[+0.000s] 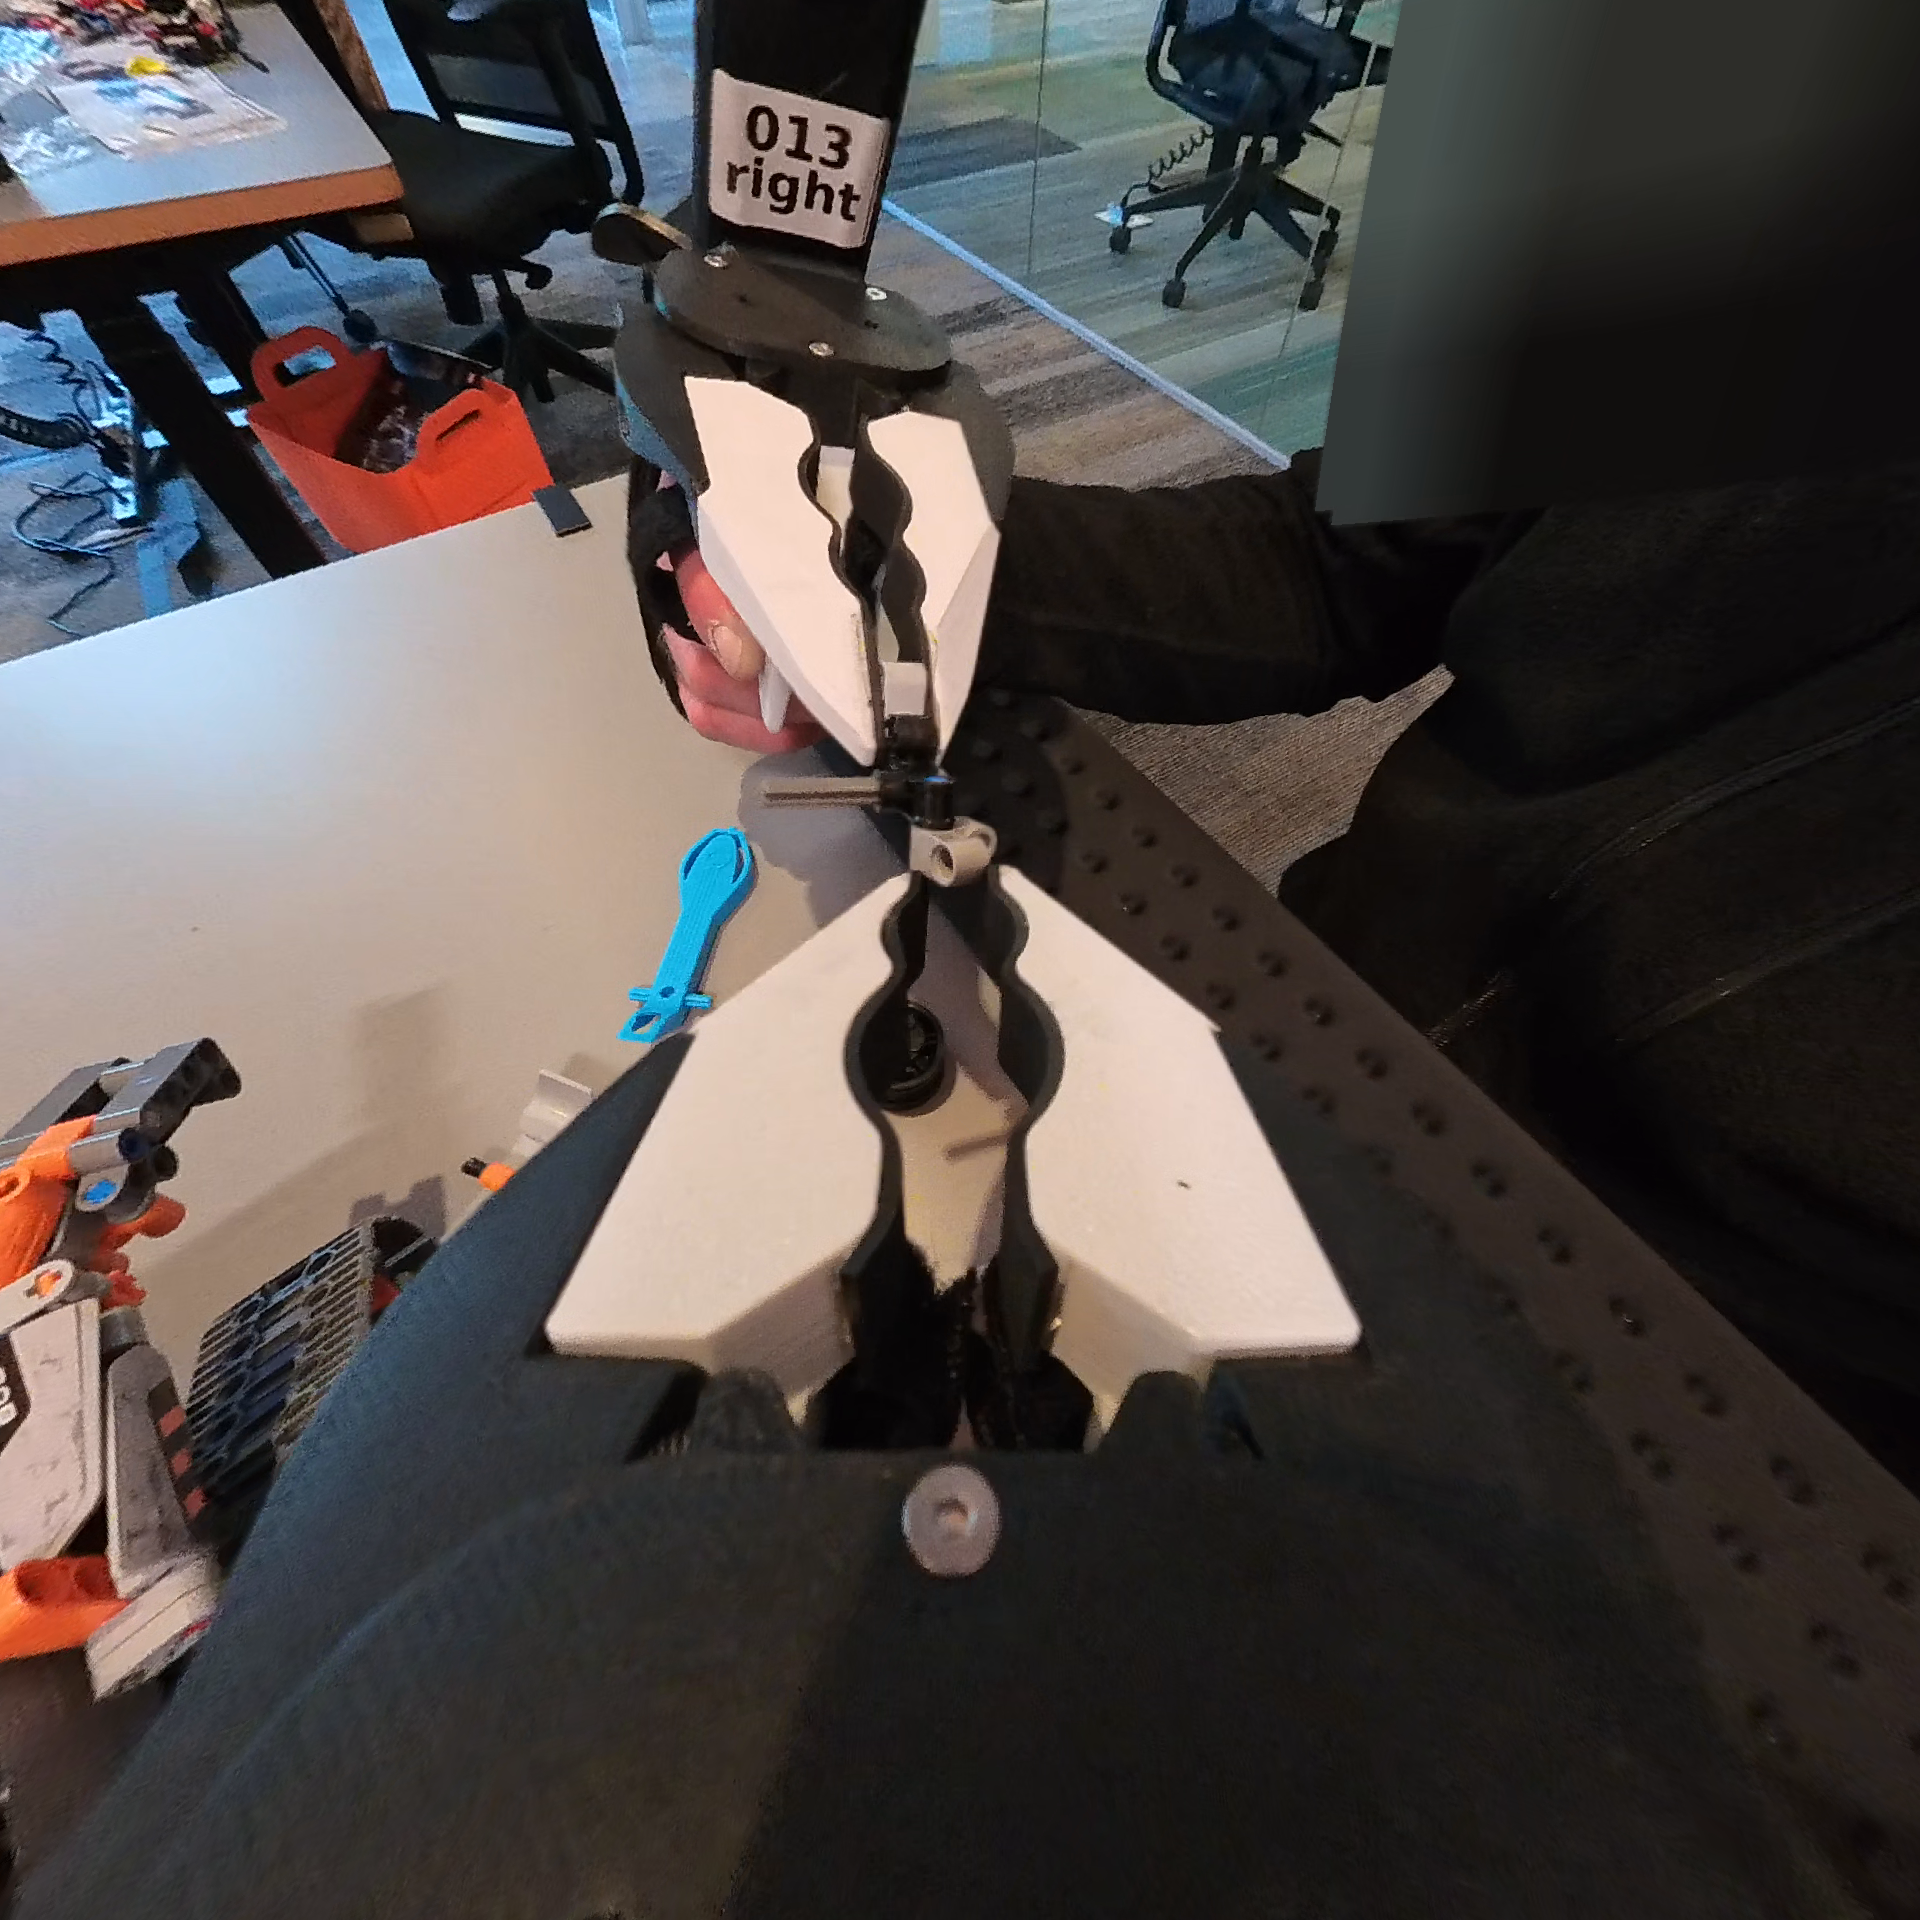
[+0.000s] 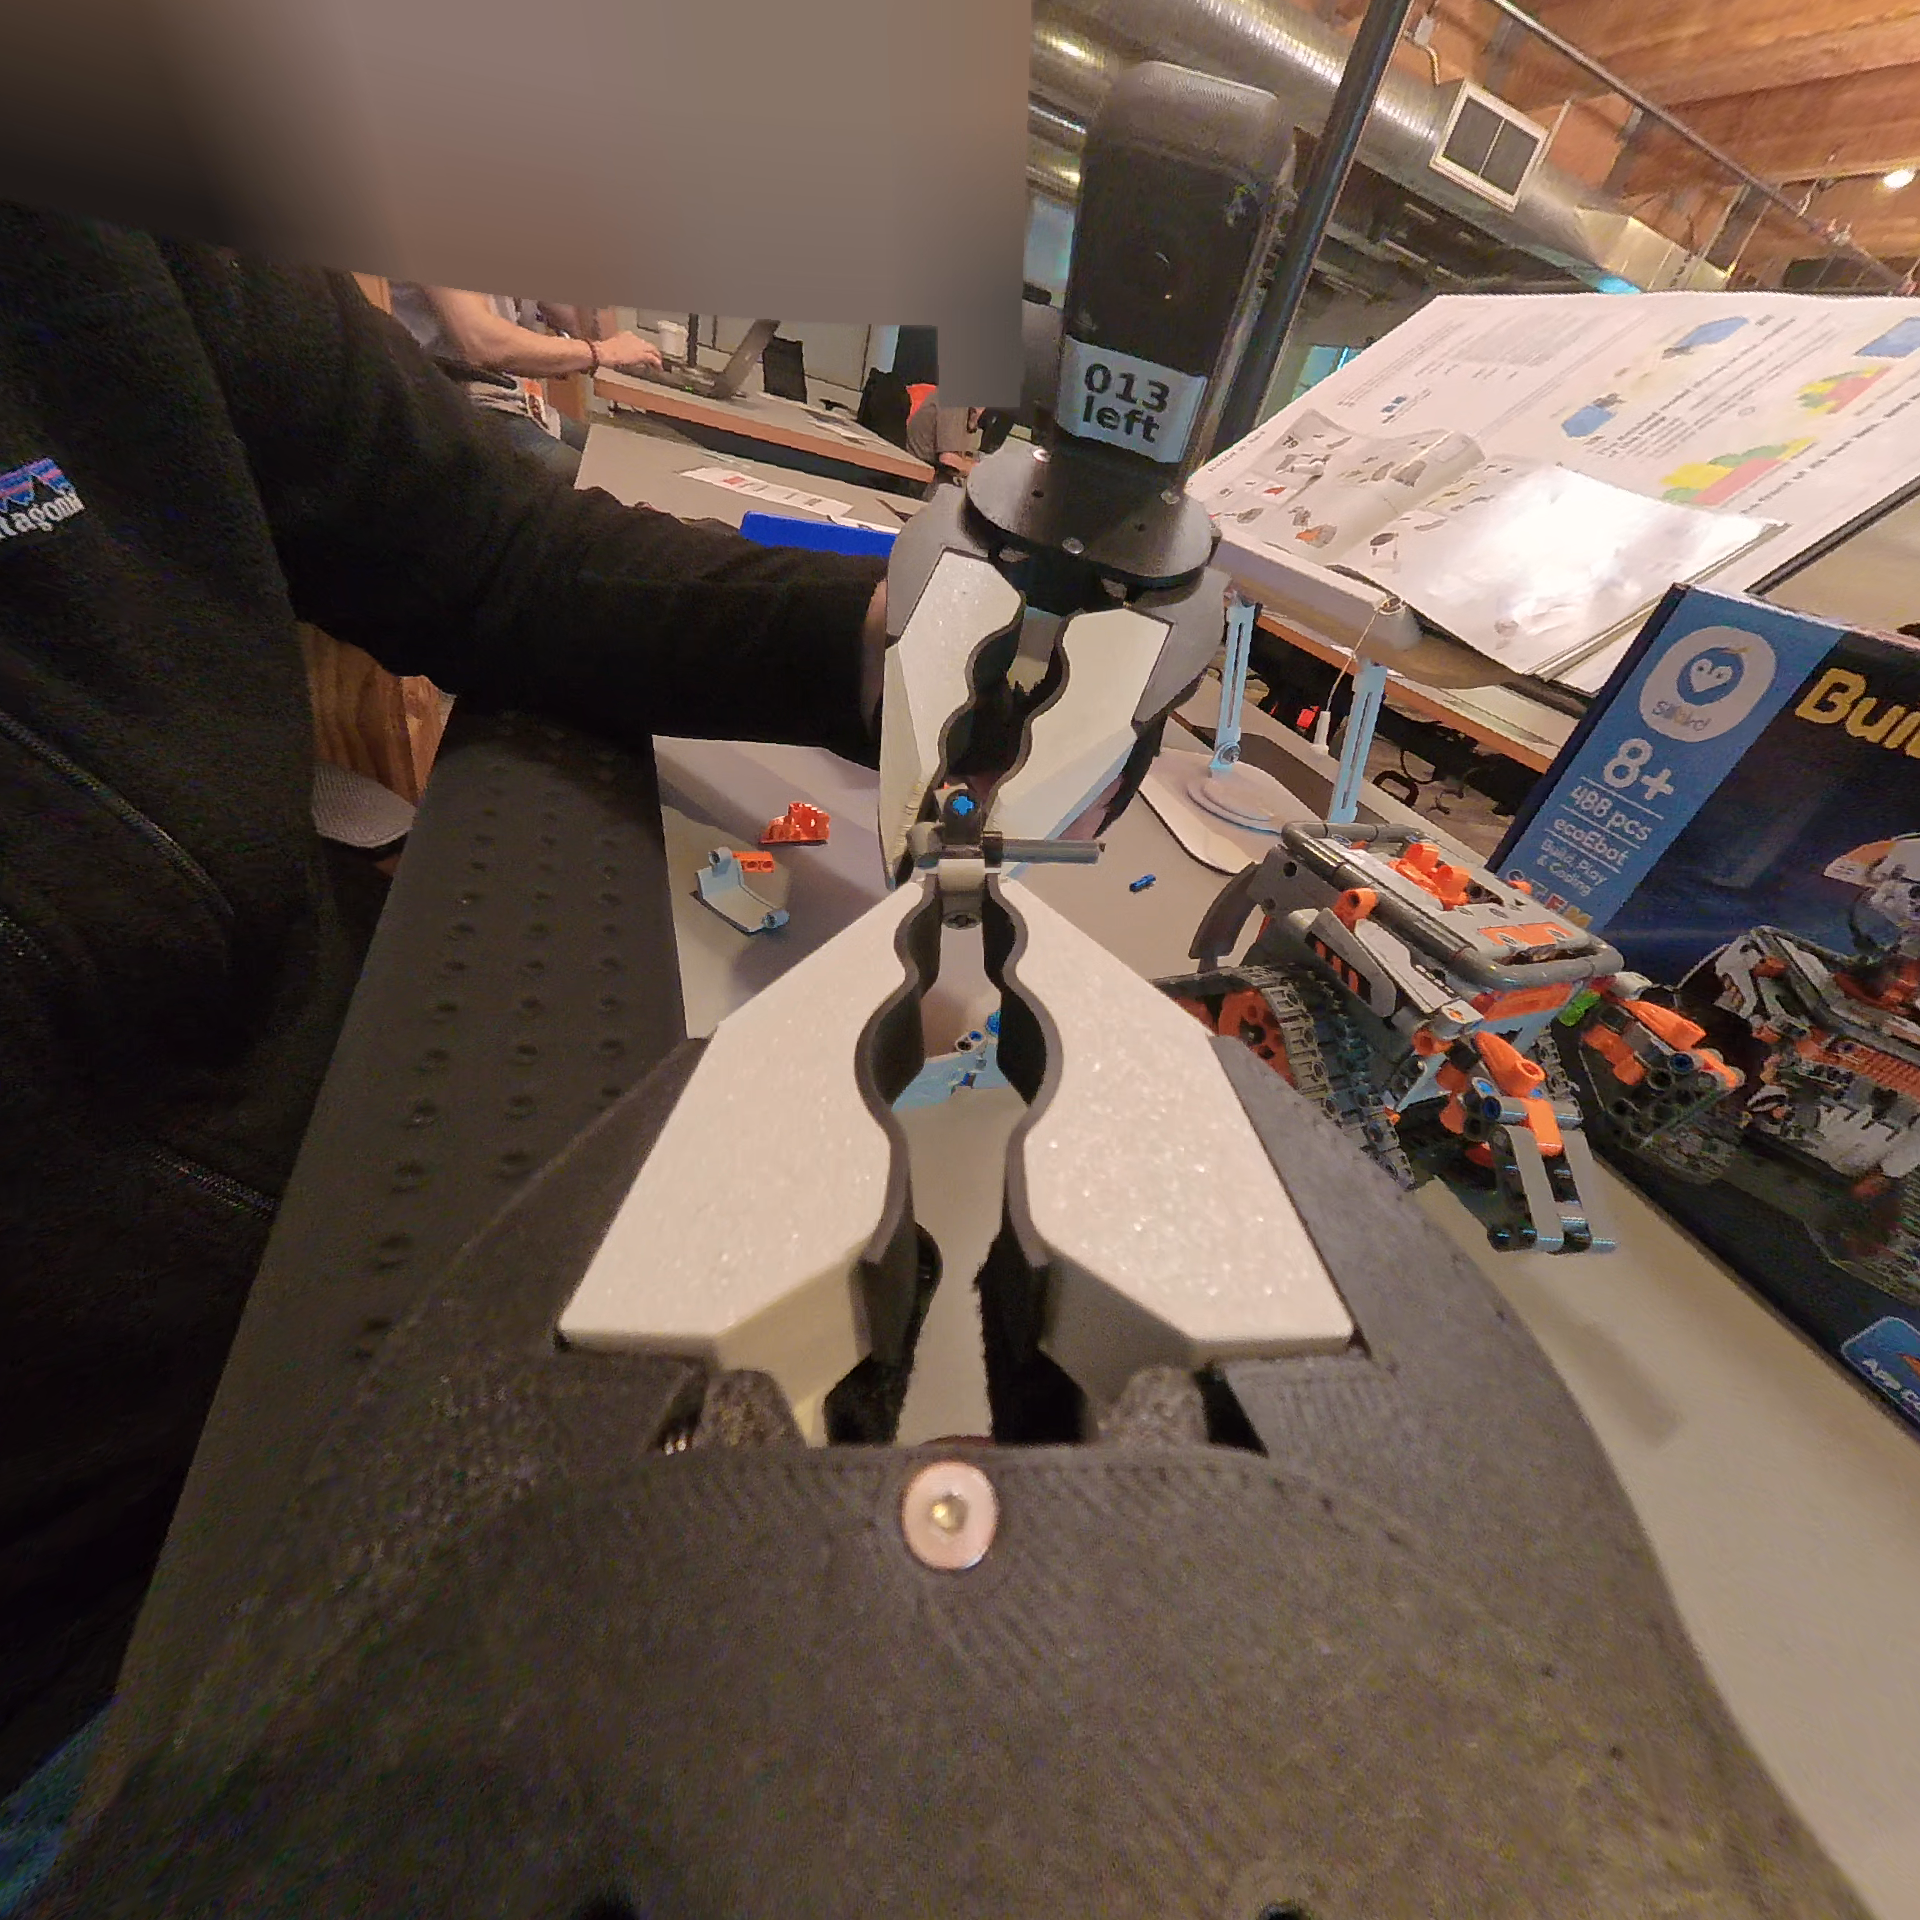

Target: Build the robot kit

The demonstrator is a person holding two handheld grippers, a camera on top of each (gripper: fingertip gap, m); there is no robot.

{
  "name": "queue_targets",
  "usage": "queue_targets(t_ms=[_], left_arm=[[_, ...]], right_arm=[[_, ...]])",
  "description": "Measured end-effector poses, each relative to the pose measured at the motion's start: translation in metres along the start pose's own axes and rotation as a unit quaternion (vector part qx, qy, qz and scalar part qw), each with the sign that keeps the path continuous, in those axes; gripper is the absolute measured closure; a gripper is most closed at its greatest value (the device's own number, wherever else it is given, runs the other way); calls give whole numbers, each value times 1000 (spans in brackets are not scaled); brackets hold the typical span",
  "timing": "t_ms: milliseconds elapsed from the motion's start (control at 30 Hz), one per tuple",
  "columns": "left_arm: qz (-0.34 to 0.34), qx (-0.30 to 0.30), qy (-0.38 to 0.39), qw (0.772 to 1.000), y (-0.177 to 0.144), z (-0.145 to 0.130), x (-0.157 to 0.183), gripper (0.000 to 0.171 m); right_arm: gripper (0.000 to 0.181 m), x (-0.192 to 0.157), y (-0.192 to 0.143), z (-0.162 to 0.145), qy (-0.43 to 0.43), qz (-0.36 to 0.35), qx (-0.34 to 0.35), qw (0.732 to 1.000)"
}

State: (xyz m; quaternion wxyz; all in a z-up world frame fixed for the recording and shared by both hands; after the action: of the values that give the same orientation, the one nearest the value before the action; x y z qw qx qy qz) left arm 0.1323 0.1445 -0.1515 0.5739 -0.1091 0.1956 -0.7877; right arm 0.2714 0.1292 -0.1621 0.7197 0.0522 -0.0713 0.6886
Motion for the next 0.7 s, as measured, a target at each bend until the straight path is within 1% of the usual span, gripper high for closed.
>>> queue_targets(t_ms=[67,133,233,300,367,433,467,600,700], left_arm=[[-7,10,-6,1000,0,1,0,164],[-7,14,-11,1000,-1,1,0,157],[24,20,0,1000,-3,3,-4,150],[44,20,7,999,-5,5,-6,149],[49,18,11,999,-5,6,-6,149],[59,23,21,998,-5,8,-6,155],[56,24,22,998,-4,9,-5,158],[42,32,11,999,-4,8,-5,158],[9,40,-5,999,-3,7,-2,159]], right_arm=[[176,0,0,1,0,1,3,1000],[177,1,-1,1,0,-5,3,1000],[176,3,-2,1,1,-15,4,1000],[177,4,-3,1,3,-20,5,1000],[177,5,-4,1,4,-23,7,1000],[176,6,-5,1,3,-26,7,1000],[176,6,-5,1,3,-27,8,1000],[176,5,-5,1,5,-19,8,1000],[176,2,-4,1,3,-2,8,1000]])
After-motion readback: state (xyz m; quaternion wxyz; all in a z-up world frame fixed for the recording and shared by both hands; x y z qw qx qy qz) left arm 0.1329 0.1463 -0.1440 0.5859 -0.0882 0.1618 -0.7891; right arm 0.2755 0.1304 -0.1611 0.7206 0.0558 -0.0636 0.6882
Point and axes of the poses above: each gripper's, where its closed fingertips meet, y out along the fingers, z out of its top, x = y × z across the jaws, the point moved 7 cm from there along -y, back along the fingers, and after that the axes turned 4 degrees about y, right-handed, at the moved point
